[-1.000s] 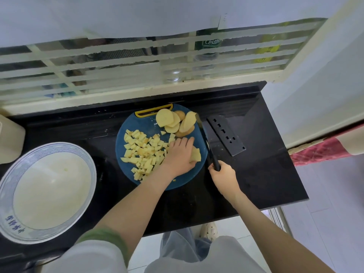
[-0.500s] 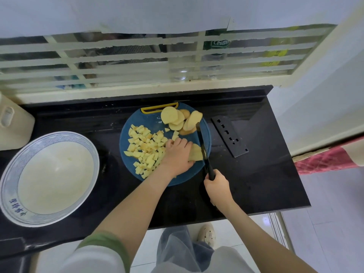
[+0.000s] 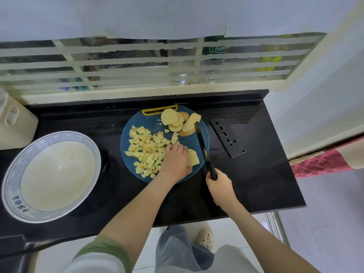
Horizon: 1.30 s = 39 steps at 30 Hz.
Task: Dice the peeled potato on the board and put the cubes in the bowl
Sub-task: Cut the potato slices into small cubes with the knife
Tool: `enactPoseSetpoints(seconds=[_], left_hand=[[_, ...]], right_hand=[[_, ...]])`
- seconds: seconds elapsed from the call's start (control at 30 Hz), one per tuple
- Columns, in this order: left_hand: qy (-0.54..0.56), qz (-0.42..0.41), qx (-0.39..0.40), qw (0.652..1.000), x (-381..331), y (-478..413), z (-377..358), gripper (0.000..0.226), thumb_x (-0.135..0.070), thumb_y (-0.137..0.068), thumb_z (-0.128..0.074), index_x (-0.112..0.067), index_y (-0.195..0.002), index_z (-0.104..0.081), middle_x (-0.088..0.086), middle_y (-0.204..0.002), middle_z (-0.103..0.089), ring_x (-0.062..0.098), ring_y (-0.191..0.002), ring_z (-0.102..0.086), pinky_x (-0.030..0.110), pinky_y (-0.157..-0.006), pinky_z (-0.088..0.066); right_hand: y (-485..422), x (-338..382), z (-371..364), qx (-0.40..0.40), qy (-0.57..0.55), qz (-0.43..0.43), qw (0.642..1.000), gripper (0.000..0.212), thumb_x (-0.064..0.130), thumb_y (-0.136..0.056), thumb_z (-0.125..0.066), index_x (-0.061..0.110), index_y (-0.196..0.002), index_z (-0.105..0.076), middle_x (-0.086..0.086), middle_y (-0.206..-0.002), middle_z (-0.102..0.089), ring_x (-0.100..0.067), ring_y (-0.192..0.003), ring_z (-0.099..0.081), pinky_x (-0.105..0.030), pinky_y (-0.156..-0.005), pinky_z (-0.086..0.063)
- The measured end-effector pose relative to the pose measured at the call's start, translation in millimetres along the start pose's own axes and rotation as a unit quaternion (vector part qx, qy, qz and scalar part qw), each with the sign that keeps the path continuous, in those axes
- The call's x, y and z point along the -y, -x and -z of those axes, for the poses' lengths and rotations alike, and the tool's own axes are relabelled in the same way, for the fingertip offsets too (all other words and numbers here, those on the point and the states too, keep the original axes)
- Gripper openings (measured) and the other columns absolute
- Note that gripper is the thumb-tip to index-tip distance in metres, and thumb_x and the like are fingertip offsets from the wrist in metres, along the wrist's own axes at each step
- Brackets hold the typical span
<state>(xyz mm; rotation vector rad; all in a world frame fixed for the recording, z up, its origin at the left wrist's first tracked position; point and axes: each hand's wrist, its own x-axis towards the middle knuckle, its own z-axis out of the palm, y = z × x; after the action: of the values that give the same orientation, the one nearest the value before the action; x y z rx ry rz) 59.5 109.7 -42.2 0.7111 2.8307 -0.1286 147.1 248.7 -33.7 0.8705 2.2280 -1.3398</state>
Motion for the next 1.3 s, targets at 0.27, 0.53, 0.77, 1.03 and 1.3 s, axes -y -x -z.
enactPoseSetpoints(seconds=[0.27,0.53,0.77,1.03,1.3], left_hand=[[-0.017,0.006,0.009,1.000,10,17,0,0.069,-0.052,-0.089,-0.046,-0.008,-0.140,-0.033,0.007,-0.135,-0.042,0.025,-0.125,-0.035,0.039,-0.104,-0.023],[-0.013,0.004,0.001,1.000,12,18,-6,0.069,-0.050,-0.089,-0.046,-0.007,-0.141,-0.031,0.007,-0.134,-0.042,0.024,-0.125,-0.034,0.038,-0.104,-0.022],[-0.005,0.000,-0.005,1.000,20,15,-10,0.070,-0.051,-0.090,-0.045,-0.007,-0.142,-0.030,0.007,-0.134,-0.042,0.024,-0.124,-0.035,0.038,-0.103,-0.023],[0.003,-0.020,-0.007,1.000,29,7,-13,0.073,-0.052,-0.091,-0.044,-0.007,-0.145,-0.028,0.007,-0.135,-0.040,0.024,-0.126,-0.033,0.036,-0.103,-0.022],[0.024,-0.022,-0.002,0.999,27,2,-14,0.069,-0.051,-0.089,-0.046,-0.009,-0.142,-0.032,0.005,-0.133,-0.041,0.024,-0.124,-0.034,0.035,-0.100,-0.023]], right_hand=[[3,4,-17,-0.027,-0.005,-0.021,0.999,0.014,0.022,-0.099,-0.046,0.013,-0.091,-0.054,-0.010,-0.085,-0.060,-0.022,-0.073,-0.057,-0.048,-0.076,-0.059],[-24,30,-9,-0.039,-0.046,-0.034,0.998,0.013,0.014,-0.096,-0.044,0.010,-0.091,-0.055,-0.007,-0.079,-0.056,-0.018,-0.062,-0.051,-0.031,-0.050,-0.044],[-40,36,-21,-0.022,-0.018,-0.010,1.000,0.011,0.013,-0.097,-0.044,0.014,-0.090,-0.052,-0.003,-0.075,-0.052,-0.015,-0.061,-0.049,-0.031,-0.055,-0.043],[-45,45,-32,-0.004,0.019,0.010,1.000,0.021,0.013,-0.099,-0.042,0.014,-0.079,-0.048,-0.007,-0.077,-0.054,-0.017,-0.064,-0.051,-0.029,-0.053,-0.042],[-39,45,-31,0.022,0.017,0.020,0.999,0.018,0.008,-0.097,-0.042,0.011,-0.081,-0.050,-0.004,-0.075,-0.053,-0.014,-0.064,-0.049,-0.027,-0.053,-0.041]])
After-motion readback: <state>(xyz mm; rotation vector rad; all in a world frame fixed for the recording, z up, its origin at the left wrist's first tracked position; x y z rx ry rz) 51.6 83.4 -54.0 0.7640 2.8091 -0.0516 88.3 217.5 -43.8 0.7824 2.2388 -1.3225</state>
